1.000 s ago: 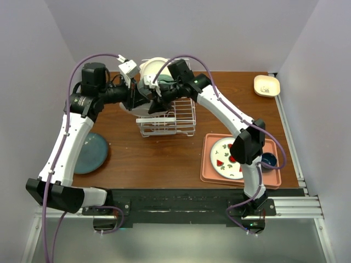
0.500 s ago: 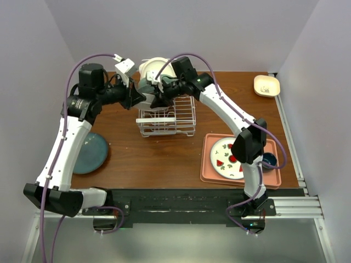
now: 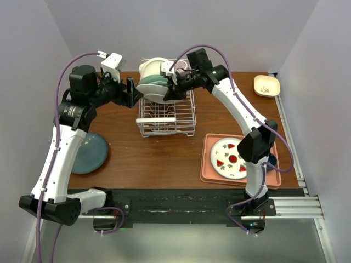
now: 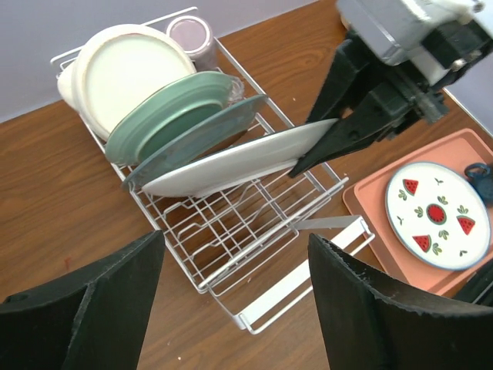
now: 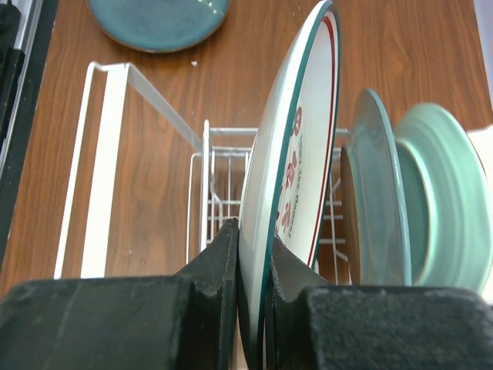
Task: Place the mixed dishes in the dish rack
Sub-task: Pass the plate from the left arm to the right
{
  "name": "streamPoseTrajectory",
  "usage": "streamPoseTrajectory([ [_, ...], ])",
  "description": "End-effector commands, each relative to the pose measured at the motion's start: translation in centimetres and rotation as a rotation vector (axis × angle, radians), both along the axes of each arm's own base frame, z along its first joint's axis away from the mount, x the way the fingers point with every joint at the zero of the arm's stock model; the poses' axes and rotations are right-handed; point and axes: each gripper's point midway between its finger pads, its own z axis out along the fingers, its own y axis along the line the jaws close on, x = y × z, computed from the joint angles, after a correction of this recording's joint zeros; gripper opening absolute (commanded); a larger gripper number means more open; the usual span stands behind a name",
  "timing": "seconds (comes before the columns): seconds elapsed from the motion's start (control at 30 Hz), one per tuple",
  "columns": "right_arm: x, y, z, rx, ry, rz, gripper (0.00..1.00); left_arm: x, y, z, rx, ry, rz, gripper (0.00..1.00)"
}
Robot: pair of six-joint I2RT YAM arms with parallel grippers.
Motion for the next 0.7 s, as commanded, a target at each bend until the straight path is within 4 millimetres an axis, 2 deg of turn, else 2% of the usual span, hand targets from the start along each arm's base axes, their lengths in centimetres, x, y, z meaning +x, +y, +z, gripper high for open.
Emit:
streamPoseTrajectory([
  [0.0,-0.7,-0.9,2.2,-0.002,-0.062,0.037,0.0,0.8,1.0,0.9,-0.022,-0.021,0.089,0.83],
  [0.3,0.2,-0.9,0.3,-0.035,-0.027,0.039,0.0,1.2,1.1,-0.2,-0.029,0.022,0.109,0.89],
  [0.37,0.4,-0.6,-0.8,-0.049,0.0,0.045,0.0,1.2,1.0,-0.6,-0.033,0.031,0.106,0.9],
  [0.43,0.8,-0.4,-0.6,-0.044,-0.009,0.047,0.0,1.1,0.8,-0.9,-0.039,0.041,0.099,0.9],
  [0.47,1.2,-0.3,-1.6,-0.057,0.01,0.047,0.0,1.1,0.7,-1.1,-0.042,0.045,0.096,0.9],
  [0.67,2.0,0.3,-1.9,-0.048,0.003,0.05,0.0,1.1,0.2,-2.0,-0.052,0.068,0.071,0.91],
])
